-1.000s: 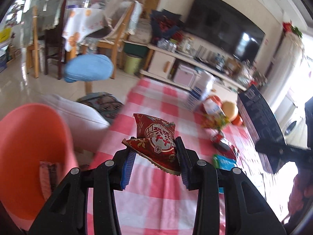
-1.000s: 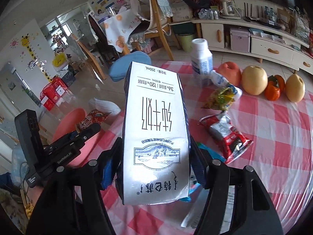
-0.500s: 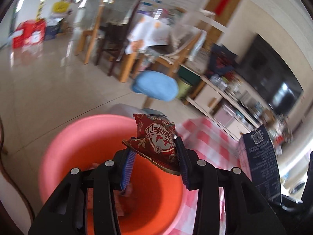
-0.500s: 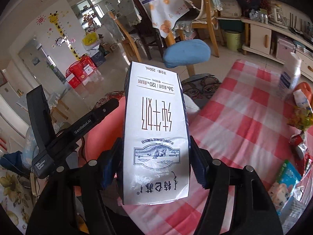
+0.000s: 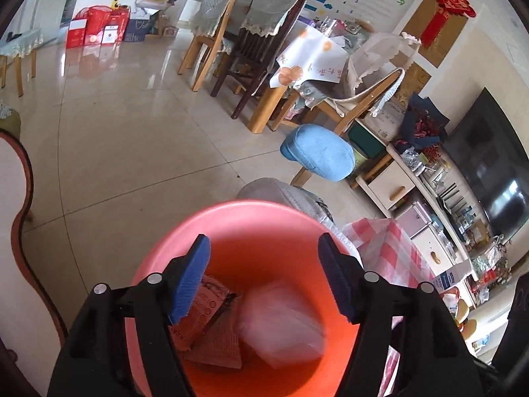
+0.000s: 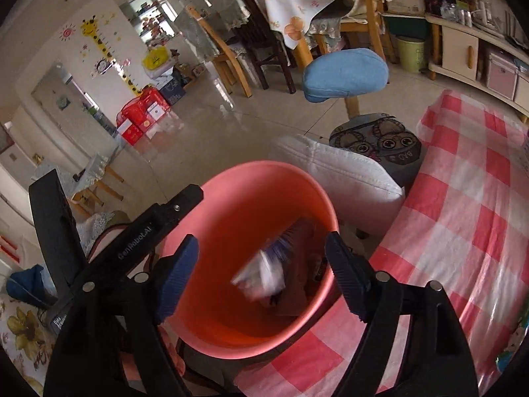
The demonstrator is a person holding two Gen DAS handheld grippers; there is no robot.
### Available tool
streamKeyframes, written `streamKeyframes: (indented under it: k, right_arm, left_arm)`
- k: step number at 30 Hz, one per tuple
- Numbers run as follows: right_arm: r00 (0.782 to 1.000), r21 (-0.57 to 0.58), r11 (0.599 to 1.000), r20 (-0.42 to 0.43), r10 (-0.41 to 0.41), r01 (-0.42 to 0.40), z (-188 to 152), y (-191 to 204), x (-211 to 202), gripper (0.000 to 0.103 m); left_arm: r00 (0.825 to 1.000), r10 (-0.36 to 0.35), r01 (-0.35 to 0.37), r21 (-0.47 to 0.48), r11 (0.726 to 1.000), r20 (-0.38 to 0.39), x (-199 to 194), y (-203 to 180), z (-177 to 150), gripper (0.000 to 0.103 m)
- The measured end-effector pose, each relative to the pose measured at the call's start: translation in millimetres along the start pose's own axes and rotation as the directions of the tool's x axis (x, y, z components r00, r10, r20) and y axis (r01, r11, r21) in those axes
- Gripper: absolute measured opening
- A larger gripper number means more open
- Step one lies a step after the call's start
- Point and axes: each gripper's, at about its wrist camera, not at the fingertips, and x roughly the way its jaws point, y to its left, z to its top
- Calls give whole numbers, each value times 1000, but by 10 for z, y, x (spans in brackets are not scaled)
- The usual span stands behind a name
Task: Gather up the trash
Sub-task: 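Carry both items over the pink bucket and open both grippers to drop them, then move both tools back over the table clutter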
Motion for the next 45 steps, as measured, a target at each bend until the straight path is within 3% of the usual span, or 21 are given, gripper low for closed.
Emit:
streamKeyframes:
  k: [4,7,12,15,18,23,33,40,45]
  right_arm:
    - [997,-6,998,42,-60,60,-150,-101,-193,84]
    - [992,-16,993,48,-114,114,-264,-209,-337,86]
    - [981,-27,981,49,-188,190,-450,-430,-542,86]
    - [975,-17,977,58,-213,214,-543,-583,-686,86]
    - [971,-7,974,73,-227,228,-624,-699,-834,86]
    - [961,6,968,121,-249,250,-696,-847,-1122,92]
    - [944,18,959,167,-283,284,-802,-1030,-1549,93]
    - [932,6,951,197,-303,308,-913,-1105,-1729,94]
    - [929,28,954,223,-297,298,-952,-1230,-1888,94]
  left_arm:
    - [998,-13,11,37,999,54,-76,-114,-32,82]
    - [994,-67,62,62,996,90,-140,-203,-74,87]
    - [966,-188,175,82,981,179,-271,-357,-163,92]
    - [956,-219,197,123,973,197,-302,-508,-215,93]
    - [949,-249,215,183,959,191,-324,-683,-277,93]
    - [926,-339,281,299,912,164,-420,-982,-362,93]
    - [914,-387,317,382,868,123,-492,-1366,-623,93]
    - [916,-396,333,430,839,65,-430,-1568,-783,93]
    - [933,-360,317,440,840,16,-334,-1702,-892,93]
